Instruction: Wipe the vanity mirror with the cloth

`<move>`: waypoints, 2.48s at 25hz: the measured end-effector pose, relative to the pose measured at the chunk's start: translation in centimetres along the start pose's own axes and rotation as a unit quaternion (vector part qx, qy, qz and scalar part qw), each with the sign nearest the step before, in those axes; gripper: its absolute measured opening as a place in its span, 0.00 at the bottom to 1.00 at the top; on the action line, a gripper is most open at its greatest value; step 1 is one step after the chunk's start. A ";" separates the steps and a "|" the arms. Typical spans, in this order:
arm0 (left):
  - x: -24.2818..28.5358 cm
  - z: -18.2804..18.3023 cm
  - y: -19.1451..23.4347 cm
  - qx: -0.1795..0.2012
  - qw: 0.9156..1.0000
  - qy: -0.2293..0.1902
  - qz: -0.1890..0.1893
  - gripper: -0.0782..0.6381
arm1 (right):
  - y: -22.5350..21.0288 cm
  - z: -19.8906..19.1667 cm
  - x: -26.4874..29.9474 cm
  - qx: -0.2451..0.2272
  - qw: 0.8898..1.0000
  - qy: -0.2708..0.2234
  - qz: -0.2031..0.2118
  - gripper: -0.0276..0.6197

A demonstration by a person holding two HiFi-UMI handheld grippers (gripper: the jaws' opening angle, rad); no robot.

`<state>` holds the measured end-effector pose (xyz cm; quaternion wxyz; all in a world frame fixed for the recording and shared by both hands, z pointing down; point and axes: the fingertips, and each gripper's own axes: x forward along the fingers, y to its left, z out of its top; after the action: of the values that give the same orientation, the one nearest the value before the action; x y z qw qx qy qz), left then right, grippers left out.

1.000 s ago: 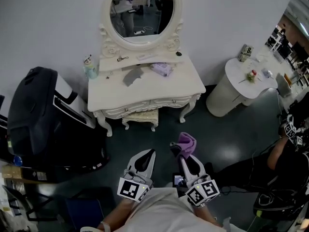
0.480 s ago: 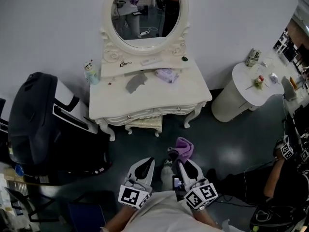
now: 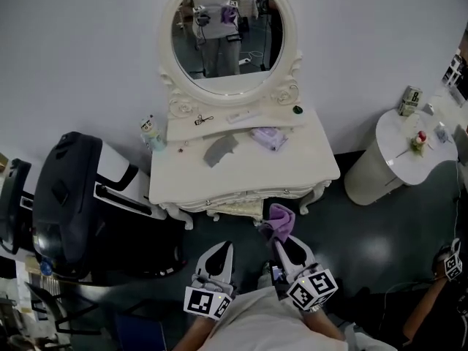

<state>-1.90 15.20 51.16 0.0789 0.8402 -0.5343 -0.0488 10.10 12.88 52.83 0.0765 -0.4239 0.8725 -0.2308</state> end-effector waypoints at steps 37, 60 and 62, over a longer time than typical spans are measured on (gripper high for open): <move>22.6 5.2 15.8 0.000 0.999 -0.034 -0.039 0.11 | -9.8 9.6 23.2 -0.044 0.998 -0.009 -0.041 0.18; 28.8 12.3 27.6 0.010 0.998 -0.039 0.038 0.11 | -12.2 21.9 39.2 -0.087 0.994 -0.027 -0.066 0.18; 29.6 13.4 27.7 0.012 0.997 -0.041 0.059 0.11 | -12.8 24.5 41.1 -0.106 0.992 -0.028 -0.057 0.18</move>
<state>-16.27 -24.20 43.18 0.0497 0.8056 -0.5860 -0.0719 1.31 -34.06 39.77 0.0424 -0.4850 0.8639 -0.1289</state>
